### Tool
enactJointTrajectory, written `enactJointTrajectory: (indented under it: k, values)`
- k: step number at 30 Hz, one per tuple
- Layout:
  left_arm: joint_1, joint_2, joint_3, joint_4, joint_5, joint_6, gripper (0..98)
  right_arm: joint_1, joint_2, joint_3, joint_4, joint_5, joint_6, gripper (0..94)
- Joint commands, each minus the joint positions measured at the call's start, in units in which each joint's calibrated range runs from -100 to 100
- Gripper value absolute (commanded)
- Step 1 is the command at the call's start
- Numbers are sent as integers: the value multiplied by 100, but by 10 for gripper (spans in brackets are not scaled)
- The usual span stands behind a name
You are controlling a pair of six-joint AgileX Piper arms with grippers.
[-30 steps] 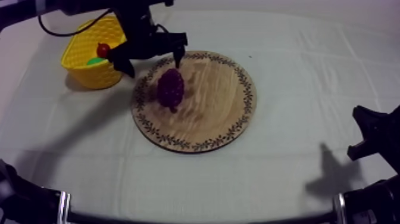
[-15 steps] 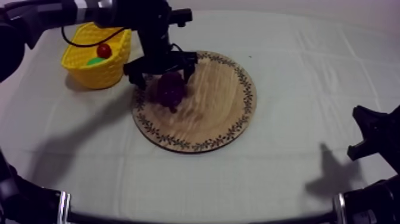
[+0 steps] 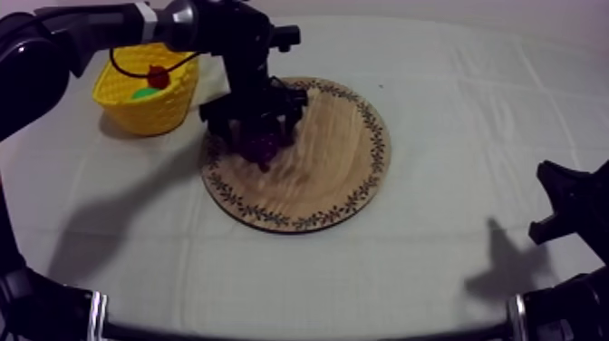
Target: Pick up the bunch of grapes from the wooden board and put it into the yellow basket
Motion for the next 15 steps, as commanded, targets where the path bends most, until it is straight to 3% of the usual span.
enactJointTrajectory:
  k: [1, 15]
  values:
    - [8, 41, -15, 1, -35, -11, 872, 2, -1, -3, 1, 0, -2, 4]
    - [25, 140, -183, -62, -68, -162, 453, 2, -1, -3, 1, 0, -2, 4]
